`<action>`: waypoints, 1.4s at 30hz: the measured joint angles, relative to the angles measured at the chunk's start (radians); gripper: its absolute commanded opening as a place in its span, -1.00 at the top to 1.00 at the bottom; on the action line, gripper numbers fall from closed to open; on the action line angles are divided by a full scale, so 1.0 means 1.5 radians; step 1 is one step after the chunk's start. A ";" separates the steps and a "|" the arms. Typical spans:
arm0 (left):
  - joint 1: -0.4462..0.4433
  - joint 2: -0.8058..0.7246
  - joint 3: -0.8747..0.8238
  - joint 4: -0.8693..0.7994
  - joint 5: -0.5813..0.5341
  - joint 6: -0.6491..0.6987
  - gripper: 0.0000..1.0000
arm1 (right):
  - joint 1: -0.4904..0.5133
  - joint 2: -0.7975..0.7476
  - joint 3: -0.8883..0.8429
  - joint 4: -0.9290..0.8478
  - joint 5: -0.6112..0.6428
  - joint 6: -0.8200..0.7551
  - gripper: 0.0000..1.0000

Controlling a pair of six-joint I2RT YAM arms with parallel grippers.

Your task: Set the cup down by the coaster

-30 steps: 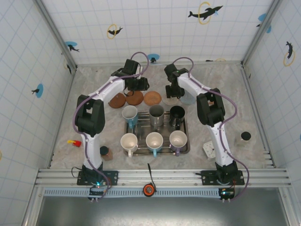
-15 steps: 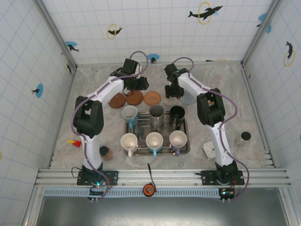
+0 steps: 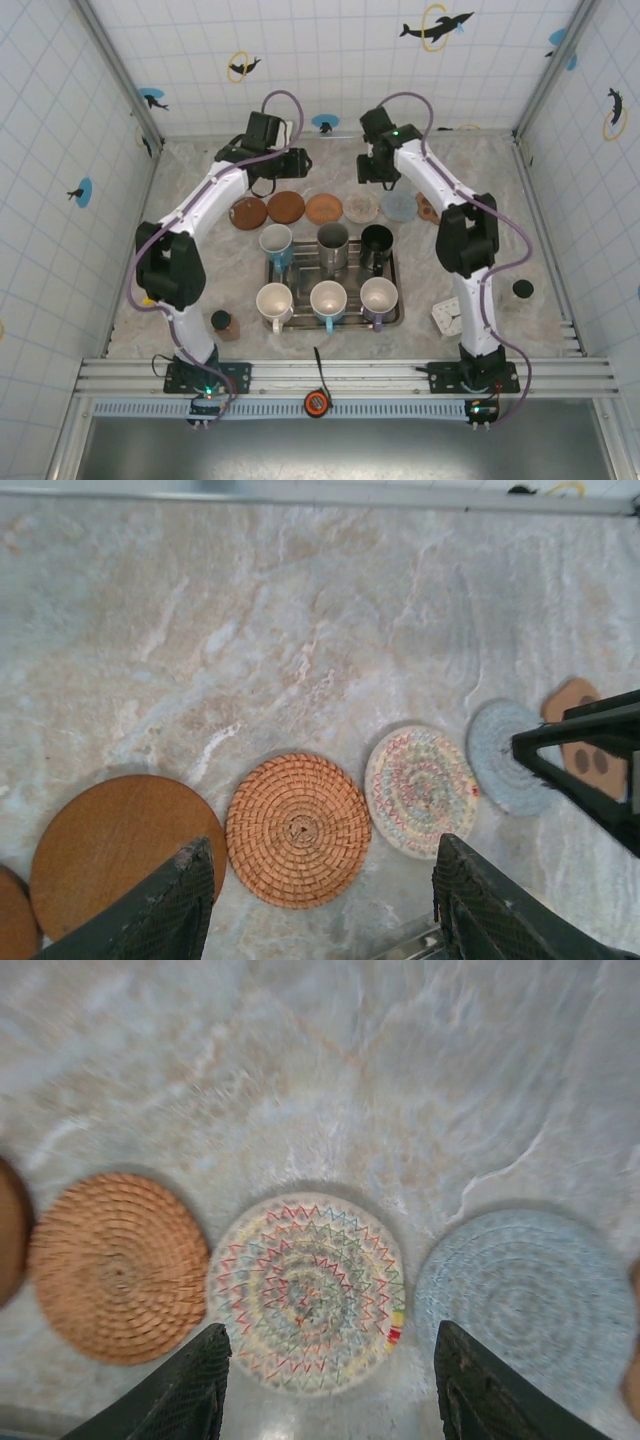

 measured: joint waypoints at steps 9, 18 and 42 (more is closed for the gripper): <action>0.000 -0.164 -0.061 0.016 -0.046 -0.008 -0.19 | 0.008 -0.236 -0.138 0.033 0.021 0.006 -0.13; -0.004 -0.338 -0.238 0.100 -0.060 -0.044 -0.19 | 0.042 -0.442 -0.362 0.092 0.050 0.034 -0.13; -0.011 -0.523 -0.402 0.087 -0.120 -0.038 -0.21 | 0.217 -0.695 -0.754 0.182 0.153 0.232 -0.13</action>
